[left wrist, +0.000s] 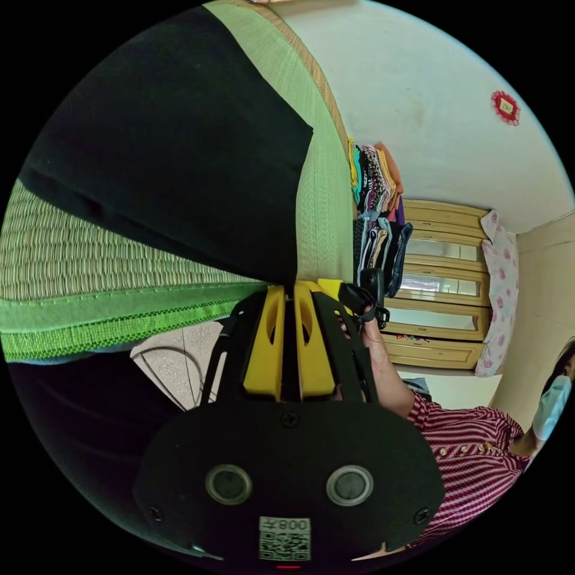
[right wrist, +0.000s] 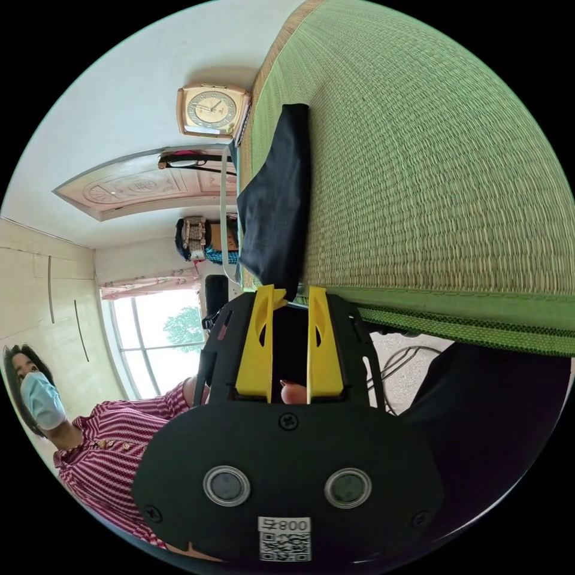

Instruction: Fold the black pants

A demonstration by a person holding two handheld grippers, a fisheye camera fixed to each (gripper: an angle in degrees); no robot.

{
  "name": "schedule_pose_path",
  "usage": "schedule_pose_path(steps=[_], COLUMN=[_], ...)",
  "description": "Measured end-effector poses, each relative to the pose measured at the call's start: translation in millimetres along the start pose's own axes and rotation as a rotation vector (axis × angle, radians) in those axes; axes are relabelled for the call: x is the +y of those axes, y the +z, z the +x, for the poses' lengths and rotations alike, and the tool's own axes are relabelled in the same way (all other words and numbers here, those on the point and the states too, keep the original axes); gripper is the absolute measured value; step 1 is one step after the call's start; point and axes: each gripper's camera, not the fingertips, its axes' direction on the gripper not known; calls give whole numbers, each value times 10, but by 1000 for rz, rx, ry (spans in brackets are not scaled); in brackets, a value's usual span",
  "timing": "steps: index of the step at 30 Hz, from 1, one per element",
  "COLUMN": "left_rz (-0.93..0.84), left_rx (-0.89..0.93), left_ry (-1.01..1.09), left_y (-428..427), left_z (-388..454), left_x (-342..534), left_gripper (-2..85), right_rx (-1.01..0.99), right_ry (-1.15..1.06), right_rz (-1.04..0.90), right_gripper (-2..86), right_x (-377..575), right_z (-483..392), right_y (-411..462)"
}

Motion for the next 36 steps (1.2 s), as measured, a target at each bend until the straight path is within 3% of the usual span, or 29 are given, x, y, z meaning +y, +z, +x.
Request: schedule_pose_path(steps=[27,36], left_rz=[-39,-76], left_rx=[67,96], left_ry=[66,81], left_y=[465,603], left_z=[-218,-391], left_x=[98,224], left_gripper=[19,15], right_rx=[-139,-183], right_ry=[41,71], right_rz=[12,-30], right_gripper=[102,47], right_x=[187,217], right_z=[548,730], right_y=[98,267])
